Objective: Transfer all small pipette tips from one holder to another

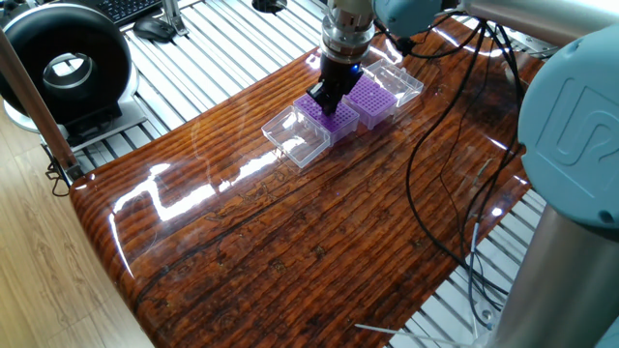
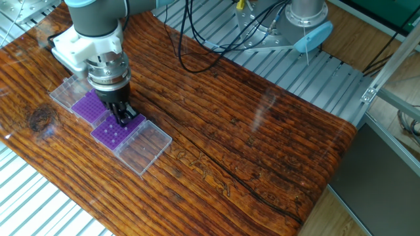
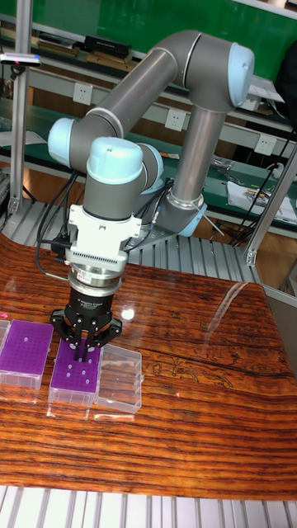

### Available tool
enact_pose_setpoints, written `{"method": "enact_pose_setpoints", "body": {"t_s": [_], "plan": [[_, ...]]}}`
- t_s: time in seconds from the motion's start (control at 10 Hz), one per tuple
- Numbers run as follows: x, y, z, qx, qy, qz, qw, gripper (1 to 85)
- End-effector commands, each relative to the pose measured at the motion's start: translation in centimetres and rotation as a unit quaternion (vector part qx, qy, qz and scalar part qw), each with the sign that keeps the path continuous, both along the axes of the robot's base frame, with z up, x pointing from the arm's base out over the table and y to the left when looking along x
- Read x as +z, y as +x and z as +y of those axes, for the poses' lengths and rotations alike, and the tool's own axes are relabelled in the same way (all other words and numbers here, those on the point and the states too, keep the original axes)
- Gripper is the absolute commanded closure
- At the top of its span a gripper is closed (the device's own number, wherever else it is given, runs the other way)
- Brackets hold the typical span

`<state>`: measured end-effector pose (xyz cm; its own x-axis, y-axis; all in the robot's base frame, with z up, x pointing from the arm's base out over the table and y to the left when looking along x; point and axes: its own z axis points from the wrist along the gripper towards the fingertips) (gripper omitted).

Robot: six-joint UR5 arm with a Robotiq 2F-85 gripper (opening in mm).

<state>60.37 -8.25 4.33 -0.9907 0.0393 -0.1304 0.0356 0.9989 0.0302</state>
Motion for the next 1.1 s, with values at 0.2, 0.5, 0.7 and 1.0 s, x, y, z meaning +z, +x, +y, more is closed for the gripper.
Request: {"method": "enact_pose_setpoints", "body": {"t_s": [0.2,0.5,0.7,1.0], "plan": [[0.23,0.06,0.03,-0.008,0.004,-0.002,1.0000,70.0],[0.23,0.33,0.21,-0.009,0.007,-0.007,0.9999,70.0],[0.27,0.45,0.59,-0.011,0.008,-0.009,0.9999,70.7],[0.22,0.53,0.55,-0.011,0.008,-0.011,0.9999,72.7]]}}
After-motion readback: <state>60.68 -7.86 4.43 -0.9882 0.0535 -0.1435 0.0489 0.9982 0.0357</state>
